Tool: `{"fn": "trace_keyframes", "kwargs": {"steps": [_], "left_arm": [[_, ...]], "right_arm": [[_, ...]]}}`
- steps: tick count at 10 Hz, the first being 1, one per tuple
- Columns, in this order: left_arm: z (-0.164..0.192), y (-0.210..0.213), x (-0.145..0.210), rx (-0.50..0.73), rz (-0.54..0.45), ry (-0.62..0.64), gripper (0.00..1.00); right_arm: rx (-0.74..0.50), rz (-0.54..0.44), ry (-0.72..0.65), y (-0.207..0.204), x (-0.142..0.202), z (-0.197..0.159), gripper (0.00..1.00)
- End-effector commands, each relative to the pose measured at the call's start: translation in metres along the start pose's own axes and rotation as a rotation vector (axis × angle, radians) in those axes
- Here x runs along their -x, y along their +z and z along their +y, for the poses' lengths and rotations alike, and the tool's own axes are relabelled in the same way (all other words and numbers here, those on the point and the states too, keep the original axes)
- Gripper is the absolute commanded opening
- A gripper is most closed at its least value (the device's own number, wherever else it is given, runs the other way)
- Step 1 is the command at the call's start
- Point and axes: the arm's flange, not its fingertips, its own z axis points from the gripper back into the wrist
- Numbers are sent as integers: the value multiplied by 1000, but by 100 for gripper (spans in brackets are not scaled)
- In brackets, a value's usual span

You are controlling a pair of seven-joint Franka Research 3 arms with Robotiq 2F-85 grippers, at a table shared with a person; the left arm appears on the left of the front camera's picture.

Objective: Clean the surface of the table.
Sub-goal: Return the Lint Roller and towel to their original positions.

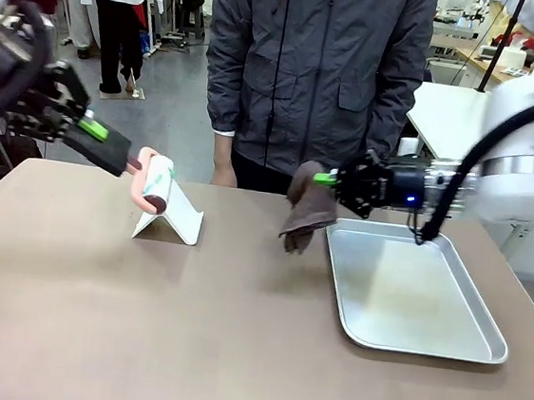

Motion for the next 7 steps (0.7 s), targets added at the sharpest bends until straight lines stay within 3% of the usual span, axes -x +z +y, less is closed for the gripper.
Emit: {"fn": "trace_keyframes", "kwargs": {"steps": [1, 4, 6, 7], "left_arm": [[-15, -15, -22, -101, 33, 0, 22], [-33, -63, -40, -196, 61, -27, 22], [-40, -79, -45, -181, 74, -49, 22], [-44, -75, -47, -114, 124, -75, 22]], "right_arm": [[133, 43, 35, -22, -1, -12, 7], [222, 38, 60, -24, 2, -24, 7], [203, 52, 48, -19, -1, -28, 7], [212, 52, 69, -24, 6, -35, 7]]}}
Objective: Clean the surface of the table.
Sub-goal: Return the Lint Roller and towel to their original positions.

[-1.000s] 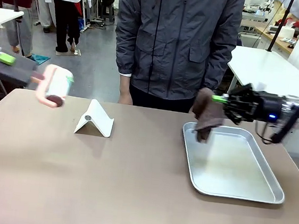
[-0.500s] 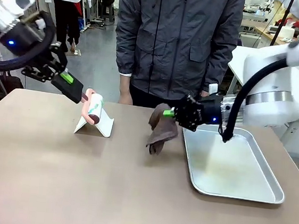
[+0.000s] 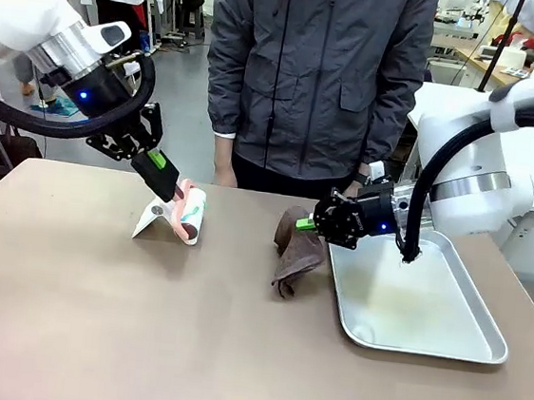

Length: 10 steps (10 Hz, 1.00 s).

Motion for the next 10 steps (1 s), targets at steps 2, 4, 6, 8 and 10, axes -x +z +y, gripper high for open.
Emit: {"fn": "trace_keyframes", "kwargs": {"steps": [2, 4, 6, 8, 10], "left_arm": [[5, 2, 3, -12, -13, 9, 22], [5, 2, 3, -12, -13, 9, 22], [4, 1, -1, -2, -1, 6, 22], [-3, -7, -16, -13, -27, -10, 22], [1, -18, -39, -30, -49, 24, 22]], "right_arm": [[1, 5, 4, -4, 3, 2, 7], [1, 5, 4, -4, 3, 2, 7], [0, 5, 2, -2, 2, 1, 7], [105, -15, 12, -24, -3, 12, 7], [161, -43, -3, -35, -1, 5, 7]]}}
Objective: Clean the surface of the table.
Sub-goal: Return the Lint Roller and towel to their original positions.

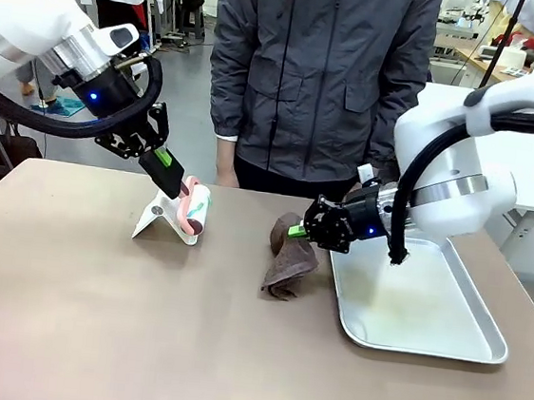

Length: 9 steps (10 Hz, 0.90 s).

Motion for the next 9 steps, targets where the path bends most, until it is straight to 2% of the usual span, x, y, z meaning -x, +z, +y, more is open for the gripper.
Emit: {"fn": "trace_keyframes", "kwargs": {"steps": [1, 7, 9], "left_arm": [[5, -13, -28, -29, -20, 49, 22], [21, -34, -46, -48, 65, 17, 22], [24, -33, -47, -53, 57, 30, 22]], "right_arm": [[83, -27, -43, -13, -9, 2, 7], [115, -19, -104, -20, -22, -12, 7], [112, -11, -110, -22, -23, -12, 7]]}}
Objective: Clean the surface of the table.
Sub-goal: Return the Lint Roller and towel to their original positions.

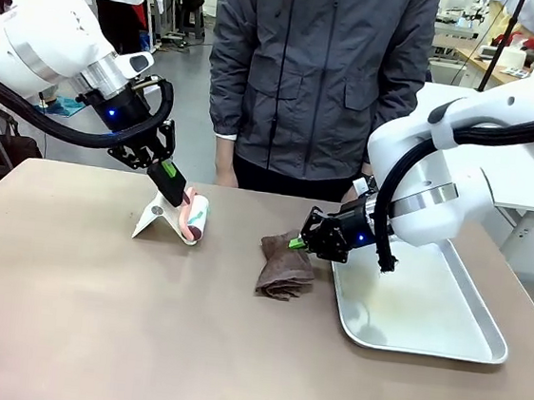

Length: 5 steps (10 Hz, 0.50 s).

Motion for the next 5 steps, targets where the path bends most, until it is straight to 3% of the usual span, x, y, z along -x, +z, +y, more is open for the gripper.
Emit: {"fn": "trace_keyframes", "kwargs": {"steps": [1, 5], "left_arm": [[2, 2, -7, -12, 9, 12, 22], [8, -5, -12, -7, -3, 52, 22]], "right_arm": [[16, 10, -16, -2, -9, 9, 7], [14, 9, -15, -3, -9, 10, 7]]}}
